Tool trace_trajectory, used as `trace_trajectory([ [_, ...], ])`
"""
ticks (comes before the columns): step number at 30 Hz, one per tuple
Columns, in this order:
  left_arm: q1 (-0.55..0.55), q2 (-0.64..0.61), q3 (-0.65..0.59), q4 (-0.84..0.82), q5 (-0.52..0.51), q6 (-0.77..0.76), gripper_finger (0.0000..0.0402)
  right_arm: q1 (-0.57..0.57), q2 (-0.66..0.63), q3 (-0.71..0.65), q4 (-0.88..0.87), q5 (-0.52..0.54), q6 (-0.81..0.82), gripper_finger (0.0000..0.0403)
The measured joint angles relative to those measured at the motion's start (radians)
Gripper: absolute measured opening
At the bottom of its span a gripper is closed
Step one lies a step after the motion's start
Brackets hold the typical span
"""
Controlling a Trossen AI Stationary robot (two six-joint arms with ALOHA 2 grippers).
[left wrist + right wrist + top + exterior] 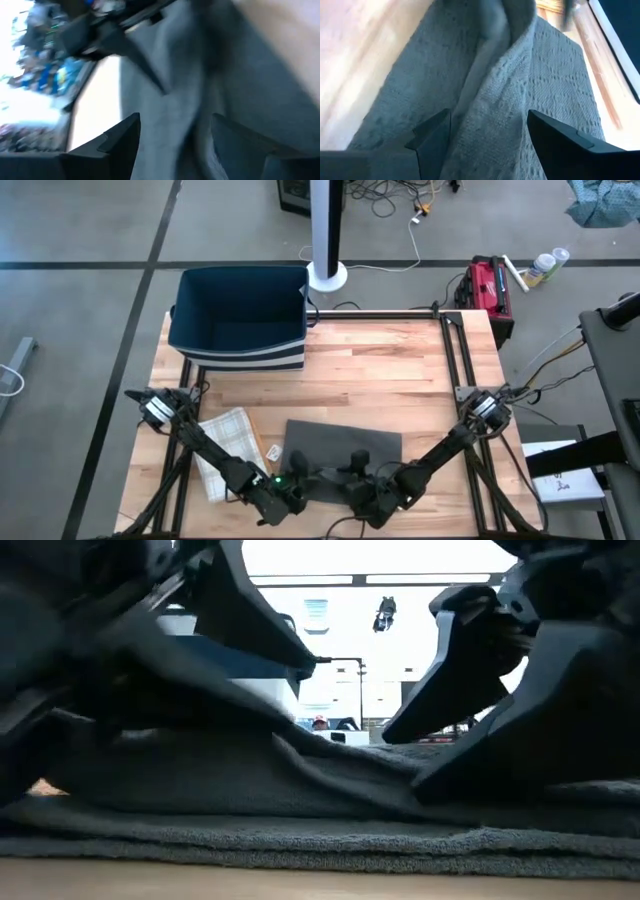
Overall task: Fold towel
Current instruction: Fold the gray kitchen towel
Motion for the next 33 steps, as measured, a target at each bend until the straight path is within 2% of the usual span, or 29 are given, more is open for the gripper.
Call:
trace_trajectory([
  [3,0.000,-0.002,0.020,0.004,-0.089,0.000,0.0225,0.001,-0.001,0.012,0.004,0.000,0.001,0.0253],
  [5,0.004,-0.003,0.029,0.005,-0.105,0.000,0.0218,0.001,-0.001,0.021,0.002,0.000,0.001,0.0250],
  [14,-0.009,-0.011,0.034,-0.016,-0.102,0.000,0.0187,0.001,0.001,0.052,-0.003,0.000,0.019,0.0249],
  [18,-0.055,-0.026,0.050,-0.049,-0.006,-0.064,0.0180,0.001,0.002,0.051,-0.004,0.000,0.028,0.0252],
  [22,-0.065,-0.020,0.057,-0.124,0.009,-0.154,0.0185,-0.002,0.002,0.051,0.000,0.000,0.028,0.0247],
  [29,-0.045,0.004,0.058,-0.166,0.002,-0.082,0.0210,-0.004,0.002,0.050,0.000,0.000,0.034,0.0250],
  [33,-0.022,0.004,0.105,-0.299,0.041,-0.246,0.0225,-0.006,0.002,0.050,0.000,0.000,0.034,0.0254],
])
